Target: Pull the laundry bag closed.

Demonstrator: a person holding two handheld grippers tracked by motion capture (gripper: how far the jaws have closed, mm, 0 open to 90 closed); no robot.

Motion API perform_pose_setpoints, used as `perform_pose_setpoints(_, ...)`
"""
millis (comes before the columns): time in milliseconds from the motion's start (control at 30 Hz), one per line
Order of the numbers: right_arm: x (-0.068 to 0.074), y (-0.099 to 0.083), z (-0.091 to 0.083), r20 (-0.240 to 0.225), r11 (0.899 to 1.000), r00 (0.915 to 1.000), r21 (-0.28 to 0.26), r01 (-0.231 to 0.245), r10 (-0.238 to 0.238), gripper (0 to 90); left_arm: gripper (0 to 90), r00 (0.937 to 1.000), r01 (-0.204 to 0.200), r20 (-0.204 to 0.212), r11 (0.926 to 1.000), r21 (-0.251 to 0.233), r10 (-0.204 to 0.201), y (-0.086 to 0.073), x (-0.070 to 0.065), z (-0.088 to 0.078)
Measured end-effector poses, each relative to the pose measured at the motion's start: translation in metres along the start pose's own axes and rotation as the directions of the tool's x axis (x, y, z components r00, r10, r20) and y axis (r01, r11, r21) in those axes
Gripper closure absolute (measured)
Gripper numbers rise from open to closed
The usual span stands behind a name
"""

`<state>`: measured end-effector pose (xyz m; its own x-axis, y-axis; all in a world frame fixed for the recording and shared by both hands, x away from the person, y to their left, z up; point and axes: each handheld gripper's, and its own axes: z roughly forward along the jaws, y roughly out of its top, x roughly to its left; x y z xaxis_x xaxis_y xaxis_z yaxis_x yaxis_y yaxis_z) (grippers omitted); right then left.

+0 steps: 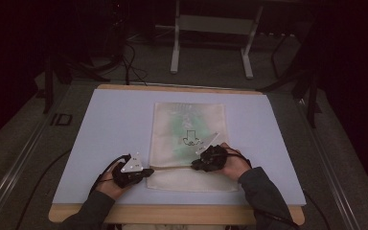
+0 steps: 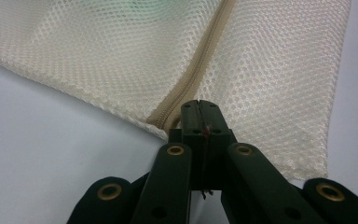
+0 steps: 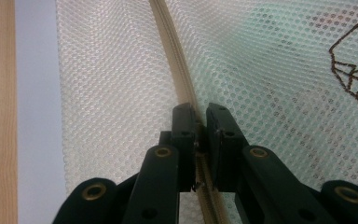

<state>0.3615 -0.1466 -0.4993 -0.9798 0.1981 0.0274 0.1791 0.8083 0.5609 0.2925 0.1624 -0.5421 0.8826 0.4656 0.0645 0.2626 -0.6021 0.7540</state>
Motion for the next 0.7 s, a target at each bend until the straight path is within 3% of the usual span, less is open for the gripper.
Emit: perform_pose_setpoints(700, -0.0023, -0.0067, -0.0071, 0.000, 1.000, 0.9999, -0.005, -0.011, 0.011, 82.3, 89.7, 1.0000, 0.003, 0.000, 1.0000, 0.009, -0.003, 0.0010, 0.0003, -0.0001)
